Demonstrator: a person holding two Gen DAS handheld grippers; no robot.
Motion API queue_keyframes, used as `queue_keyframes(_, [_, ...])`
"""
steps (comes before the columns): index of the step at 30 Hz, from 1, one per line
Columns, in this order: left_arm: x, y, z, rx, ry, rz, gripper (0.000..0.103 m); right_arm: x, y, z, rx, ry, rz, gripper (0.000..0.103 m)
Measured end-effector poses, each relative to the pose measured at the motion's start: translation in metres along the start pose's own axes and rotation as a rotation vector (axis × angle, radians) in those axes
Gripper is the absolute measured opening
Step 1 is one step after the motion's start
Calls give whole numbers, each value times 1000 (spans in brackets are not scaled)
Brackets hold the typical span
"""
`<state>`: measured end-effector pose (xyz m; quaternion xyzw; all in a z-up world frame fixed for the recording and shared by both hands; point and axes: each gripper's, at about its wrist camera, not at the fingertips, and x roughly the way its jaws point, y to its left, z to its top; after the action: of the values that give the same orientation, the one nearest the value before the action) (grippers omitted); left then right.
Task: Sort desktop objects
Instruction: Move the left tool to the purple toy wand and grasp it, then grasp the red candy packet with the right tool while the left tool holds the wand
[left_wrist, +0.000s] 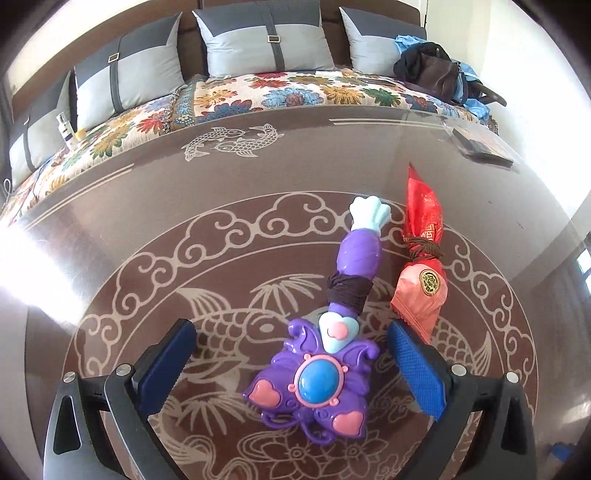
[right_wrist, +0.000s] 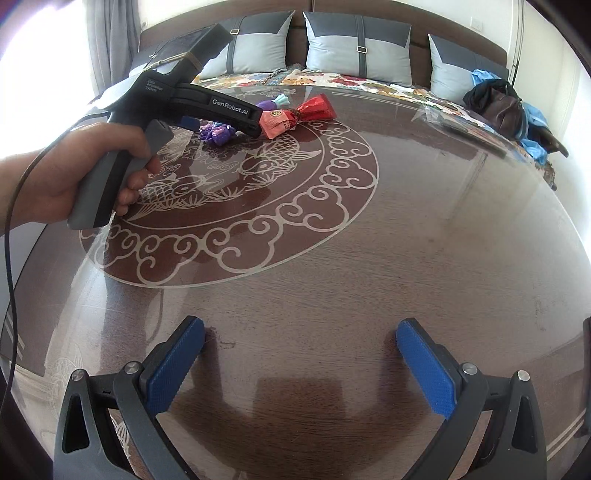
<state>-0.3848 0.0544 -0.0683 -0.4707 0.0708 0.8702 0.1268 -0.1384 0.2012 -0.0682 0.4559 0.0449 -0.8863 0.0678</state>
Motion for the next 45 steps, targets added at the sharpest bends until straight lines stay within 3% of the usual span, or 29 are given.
queue_keyframes(1, [0,0,1,-1,-7,-2,97,0,0,0,0,0,0,103])
queue_keyframes(2, [-3,-1,2,1,-25,-3,77,0,0,0,0,0,0,103])
queue_keyframes(3, [-6,-2,2,4,-39,-9,66,0,0,0,0,0,0,103])
queue_keyframes(4, [-8,-3,3,9,-43,-6,48,0,0,0,0,0,0,103])
queue_keyframes(10, [-27,7,-25,-65,-40,41,47,0,0,0,0,0,0,103])
queue_keyframes(20, [-103,59,-149,-292,-42,193,47,0,0,0,0,0,0,103])
queue_keyframes(24, [-122,63,-181,-294,-38,199,48,0,0,0,0,0,0,103])
queue_keyframes(25, [-125,64,-185,-292,-36,199,55,0,0,0,0,0,0,103])
queue_keyframes(26, [-125,65,-188,-290,-27,208,74,0,0,0,0,0,0,103])
queue_keyframes(28, [-124,69,-196,-294,-12,229,100,0,0,0,0,0,0,103])
queue_keyframes(30, [-126,76,-201,-321,-16,198,102,0,0,0,0,0,0,103])
queue_keyframes(45, [-124,75,-202,-310,-13,197,103,0,0,0,1,0,4,103])
